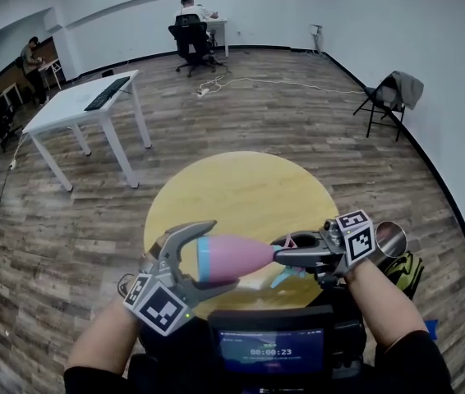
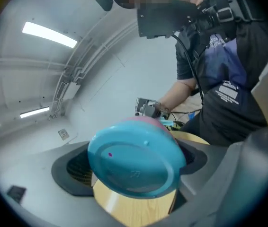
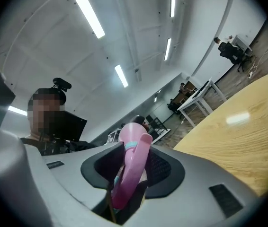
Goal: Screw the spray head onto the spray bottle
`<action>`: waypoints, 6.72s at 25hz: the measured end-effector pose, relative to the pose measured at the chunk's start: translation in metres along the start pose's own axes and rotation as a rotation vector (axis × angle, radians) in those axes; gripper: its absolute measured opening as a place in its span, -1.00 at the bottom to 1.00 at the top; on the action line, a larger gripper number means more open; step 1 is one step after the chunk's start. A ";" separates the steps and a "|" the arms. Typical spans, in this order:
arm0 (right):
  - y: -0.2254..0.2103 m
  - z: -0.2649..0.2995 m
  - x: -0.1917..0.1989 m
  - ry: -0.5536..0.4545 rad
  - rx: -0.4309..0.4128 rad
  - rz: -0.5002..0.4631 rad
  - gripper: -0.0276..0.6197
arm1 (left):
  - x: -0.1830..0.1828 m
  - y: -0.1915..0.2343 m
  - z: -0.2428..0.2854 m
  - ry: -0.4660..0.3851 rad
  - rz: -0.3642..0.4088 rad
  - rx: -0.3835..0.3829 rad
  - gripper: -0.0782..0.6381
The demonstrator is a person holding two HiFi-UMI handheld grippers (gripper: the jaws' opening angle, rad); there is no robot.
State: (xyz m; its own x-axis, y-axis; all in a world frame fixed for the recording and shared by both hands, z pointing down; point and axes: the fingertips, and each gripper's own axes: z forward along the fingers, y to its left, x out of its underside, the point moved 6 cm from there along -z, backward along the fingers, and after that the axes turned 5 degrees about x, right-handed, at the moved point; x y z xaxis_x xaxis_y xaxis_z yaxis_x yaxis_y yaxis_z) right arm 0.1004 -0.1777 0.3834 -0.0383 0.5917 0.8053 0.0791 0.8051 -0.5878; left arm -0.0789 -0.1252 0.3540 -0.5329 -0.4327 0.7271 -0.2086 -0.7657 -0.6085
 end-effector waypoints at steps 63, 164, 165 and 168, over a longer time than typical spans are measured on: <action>0.088 0.010 -0.003 0.156 0.106 -0.984 -0.45 | 0.008 0.003 0.013 -0.533 -1.442 0.762 0.71; 0.084 0.013 -0.006 0.013 0.071 -0.909 -0.45 | 0.010 -0.010 0.008 -0.700 -1.380 0.747 0.74; 0.083 0.013 -0.008 0.004 0.084 -0.892 -0.45 | 0.010 -0.007 0.006 -0.725 -1.367 0.712 0.74; 0.071 0.009 -0.026 -0.108 0.163 -0.818 -0.36 | 0.010 0.008 -0.001 -0.830 -1.340 0.611 0.74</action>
State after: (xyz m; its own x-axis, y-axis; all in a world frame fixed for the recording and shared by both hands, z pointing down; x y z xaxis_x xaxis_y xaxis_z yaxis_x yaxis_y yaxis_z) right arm 0.0984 -0.1350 0.3200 -0.1171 -0.1870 0.9754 -0.1596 0.9729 0.1674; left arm -0.0870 -0.1349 0.3561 0.3282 0.6634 0.6724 0.3067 -0.7481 0.5884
